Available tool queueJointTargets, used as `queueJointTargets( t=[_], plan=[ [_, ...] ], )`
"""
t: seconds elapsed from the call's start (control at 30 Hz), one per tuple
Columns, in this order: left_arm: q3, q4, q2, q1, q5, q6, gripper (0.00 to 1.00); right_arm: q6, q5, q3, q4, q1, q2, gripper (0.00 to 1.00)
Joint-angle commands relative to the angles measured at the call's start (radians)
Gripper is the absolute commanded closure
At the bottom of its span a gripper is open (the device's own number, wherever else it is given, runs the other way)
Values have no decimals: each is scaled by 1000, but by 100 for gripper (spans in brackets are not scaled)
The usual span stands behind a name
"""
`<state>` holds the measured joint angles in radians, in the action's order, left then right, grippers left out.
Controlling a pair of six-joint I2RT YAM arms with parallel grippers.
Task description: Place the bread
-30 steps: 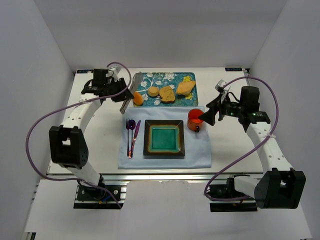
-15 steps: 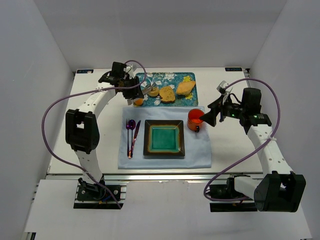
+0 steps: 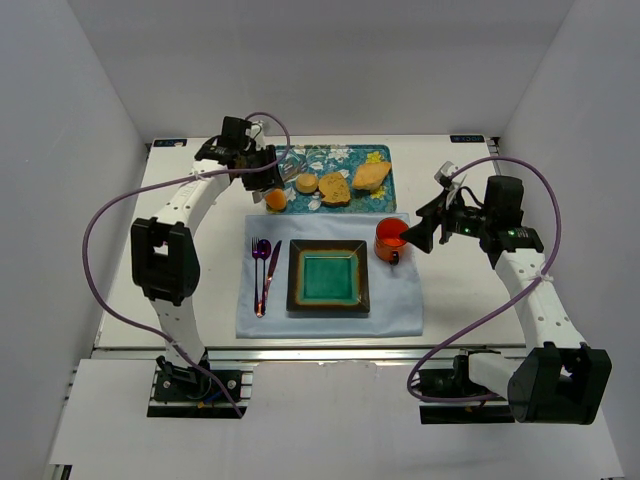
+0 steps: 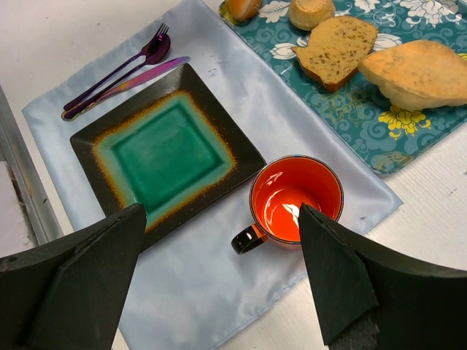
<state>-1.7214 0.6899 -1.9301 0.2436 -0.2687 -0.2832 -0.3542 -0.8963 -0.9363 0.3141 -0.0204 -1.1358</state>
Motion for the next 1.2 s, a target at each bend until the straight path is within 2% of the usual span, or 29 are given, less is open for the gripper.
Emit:
queueJointTargets(
  t=[0.0,0.4,0.7,1.0,1.17],
  plan=[
    [-44,22,-21,-1,-1,18,47,3,-27,-1,-27,5,5,11],
    [-78,17,-104,-1,-23,26,46,8,-27,11,-27,8,11,11],
    [-24,-18,-64,-21,-130,-11,47,11,-30,13,-29,8,10,11],
    [-21,-3,-63,-41,-171,-33,47,20,-38,14,-36,10,13,11],
    [-1,-19,-69,-41,-205,-47,58,20,-36,16,-36,8,21,11]
  ],
)
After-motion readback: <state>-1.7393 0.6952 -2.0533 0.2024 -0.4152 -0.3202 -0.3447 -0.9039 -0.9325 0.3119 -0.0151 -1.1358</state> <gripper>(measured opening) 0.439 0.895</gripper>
